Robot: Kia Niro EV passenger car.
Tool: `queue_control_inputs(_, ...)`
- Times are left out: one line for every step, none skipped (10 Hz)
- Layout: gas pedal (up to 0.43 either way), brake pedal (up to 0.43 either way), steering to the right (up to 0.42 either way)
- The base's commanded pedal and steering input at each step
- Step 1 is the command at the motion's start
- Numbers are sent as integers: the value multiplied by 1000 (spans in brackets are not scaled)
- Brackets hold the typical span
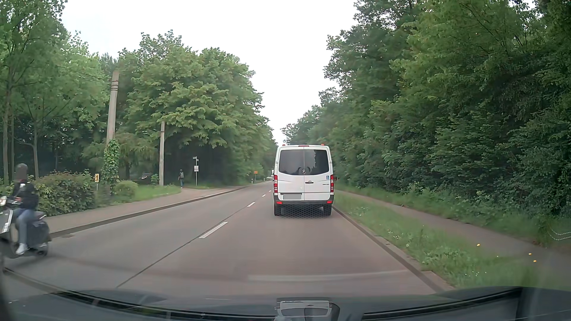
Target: Follow the waypoints while adhering to traffic rules and regulations
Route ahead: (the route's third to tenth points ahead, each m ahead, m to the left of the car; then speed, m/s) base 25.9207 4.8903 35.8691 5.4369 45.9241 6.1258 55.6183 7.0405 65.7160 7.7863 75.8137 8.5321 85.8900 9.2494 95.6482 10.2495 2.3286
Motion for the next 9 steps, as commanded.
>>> queue_control_inputs(0, 43, 1)
queue_control_inputs(0, 6, 1)
queue_control_inputs(0, 0, 0)
queue_control_inputs(0, 0, 0)
queue_control_inputs(0, 0, 0)
queue_control_inputs(0, 0, 0)
queue_control_inputs(0, 0, 0)
queue_control_inputs(0, 0, 0)
queue_control_inputs(0, 0, 0)
